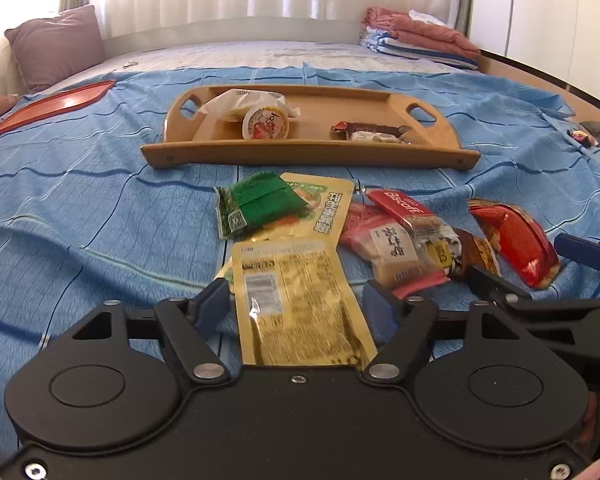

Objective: Organize snacks
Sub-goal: 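Grasp the yellow snack packet with the left gripper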

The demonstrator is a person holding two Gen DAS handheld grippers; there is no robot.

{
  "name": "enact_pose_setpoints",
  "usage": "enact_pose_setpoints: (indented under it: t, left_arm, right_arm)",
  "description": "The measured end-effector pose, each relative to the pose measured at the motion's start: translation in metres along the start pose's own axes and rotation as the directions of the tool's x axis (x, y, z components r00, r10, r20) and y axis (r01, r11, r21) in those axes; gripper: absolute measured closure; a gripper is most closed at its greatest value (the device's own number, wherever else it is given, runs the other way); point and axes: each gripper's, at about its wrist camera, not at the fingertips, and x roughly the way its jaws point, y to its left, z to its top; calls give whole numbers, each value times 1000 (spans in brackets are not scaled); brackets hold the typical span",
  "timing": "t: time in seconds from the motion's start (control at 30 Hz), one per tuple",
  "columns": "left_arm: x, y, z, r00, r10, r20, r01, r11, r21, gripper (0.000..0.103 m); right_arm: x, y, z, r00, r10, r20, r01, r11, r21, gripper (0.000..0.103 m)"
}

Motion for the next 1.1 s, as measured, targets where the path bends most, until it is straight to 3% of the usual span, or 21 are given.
enact_pose_setpoints:
  t: [0.03,0.3,0.4,0.43,0.6,0.67,0.73,0.8,1.03,1.1]
  left_arm:
    - [-2,-2,-2,1000,14,0,-14,1000,-10,22]
    - [-4,2,-9,998,55,-14,-56,994,-98,21]
    - [-5,2,-7,997,71,-25,-73,993,-96,31]
    - [-6,3,-7,997,76,-19,-77,993,-93,40]
    - [-13,10,-6,999,32,-7,-33,996,-87,46]
    - [-17,11,-5,1000,22,0,-22,997,-73,50]
    - [-20,12,-2,1000,16,4,-16,998,-65,50]
    - [-23,14,1,1000,15,21,-14,998,-58,50]
    - [-34,23,23,995,16,95,-11,999,-45,51]
    - [-35,27,28,994,23,107,-18,999,-50,51]
  right_arm:
    - [0,-1,0,1000,0,0,0,1000,9,0]
    - [-1,-11,6,1000,23,-2,-23,992,121,0]
    - [2,-16,11,999,44,-8,-42,984,173,3]
    - [3,-17,12,999,47,-12,-44,981,186,5]
    - [7,-23,16,998,51,-42,-39,971,236,33]
    - [7,-25,17,997,52,-55,-37,968,248,41]
    - [5,-27,19,998,47,-49,-33,967,254,42]
    - [1,-27,21,999,41,-34,-31,968,249,55]
    - [-1,-24,33,999,31,-26,-24,976,215,54]
    - [5,-25,36,999,34,-42,-24,975,221,42]
